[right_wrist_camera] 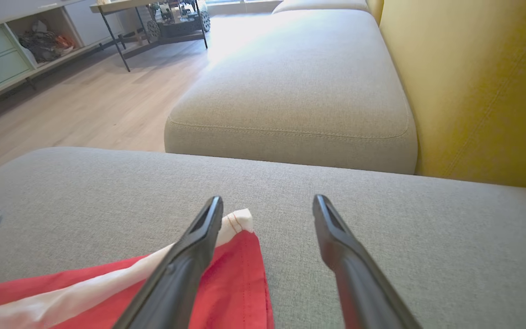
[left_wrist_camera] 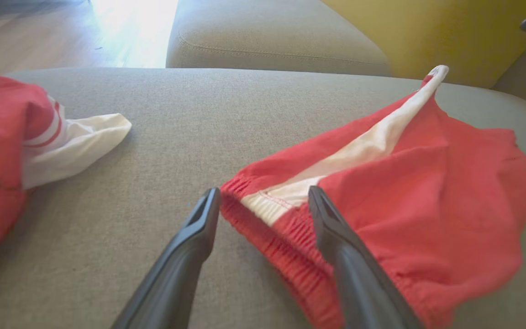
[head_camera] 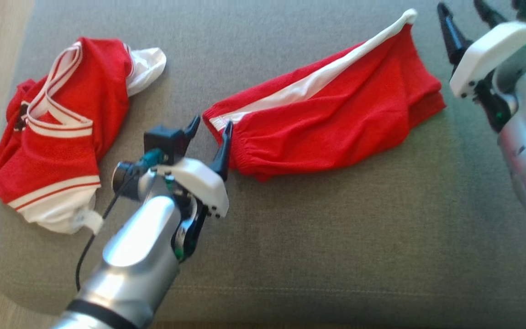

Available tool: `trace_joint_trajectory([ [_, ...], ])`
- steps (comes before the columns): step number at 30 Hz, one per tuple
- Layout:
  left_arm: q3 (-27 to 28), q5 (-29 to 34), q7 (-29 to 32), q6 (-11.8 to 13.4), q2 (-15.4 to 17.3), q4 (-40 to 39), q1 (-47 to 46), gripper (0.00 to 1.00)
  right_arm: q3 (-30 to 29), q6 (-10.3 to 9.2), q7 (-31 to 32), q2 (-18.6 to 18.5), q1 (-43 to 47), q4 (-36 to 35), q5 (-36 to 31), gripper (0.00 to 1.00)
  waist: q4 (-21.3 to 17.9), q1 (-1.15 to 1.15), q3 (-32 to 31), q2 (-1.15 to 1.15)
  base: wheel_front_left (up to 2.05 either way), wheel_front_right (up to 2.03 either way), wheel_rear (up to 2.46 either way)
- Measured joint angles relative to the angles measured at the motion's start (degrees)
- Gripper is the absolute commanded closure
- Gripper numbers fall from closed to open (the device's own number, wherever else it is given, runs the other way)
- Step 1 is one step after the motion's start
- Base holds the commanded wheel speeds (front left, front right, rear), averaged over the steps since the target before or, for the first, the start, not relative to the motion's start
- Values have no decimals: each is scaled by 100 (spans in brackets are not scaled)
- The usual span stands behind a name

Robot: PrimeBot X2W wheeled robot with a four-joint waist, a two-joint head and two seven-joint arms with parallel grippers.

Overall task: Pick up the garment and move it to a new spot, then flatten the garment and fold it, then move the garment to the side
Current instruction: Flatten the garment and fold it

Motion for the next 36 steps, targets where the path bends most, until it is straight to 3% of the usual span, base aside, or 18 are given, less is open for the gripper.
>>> trace_joint_trajectory([
  [6, 78, 79, -2, 276, 167, -299, 515, 0, 203, 0, -248, -5, 534, -331, 32, 0, -96, 0, -443, 0, 0, 0, 0],
  [11, 486, 333, -8, 621, 314, -1101, 977, 0, 237, 0, -420, -109, 991, -913, -40, 0, -161, 0, -816, 0, 0, 0, 0],
  [14, 872, 483, -9, 808, 333, -1689, 1418, 0, 54, 0, -439, -136, 1463, -1530, -222, 0, -195, 0, -1026, 0, 0, 0, 0],
  [19, 1432, 866, -9, 907, 350, -2463, 2324, 0, -615, 0, -464, -15, 2782, -2950, -755, 0, -257, 0, -1326, 0, 0, 0, 0],
  [27, 2023, 1523, -9, 784, 144, -3116, 3420, 0, -1604, 0, -433, 709, 4752, -4472, -1550, 0, -346, 0, -1594, 0, 0, 0, 0],
  [36, 2403, 1978, -9, 414, -126, -3249, 3688, 0, -1936, 0, -20, 982, 5172, -5295, -1731, 0, -326, 0, -1545, 0, 0, 0, 0],
])
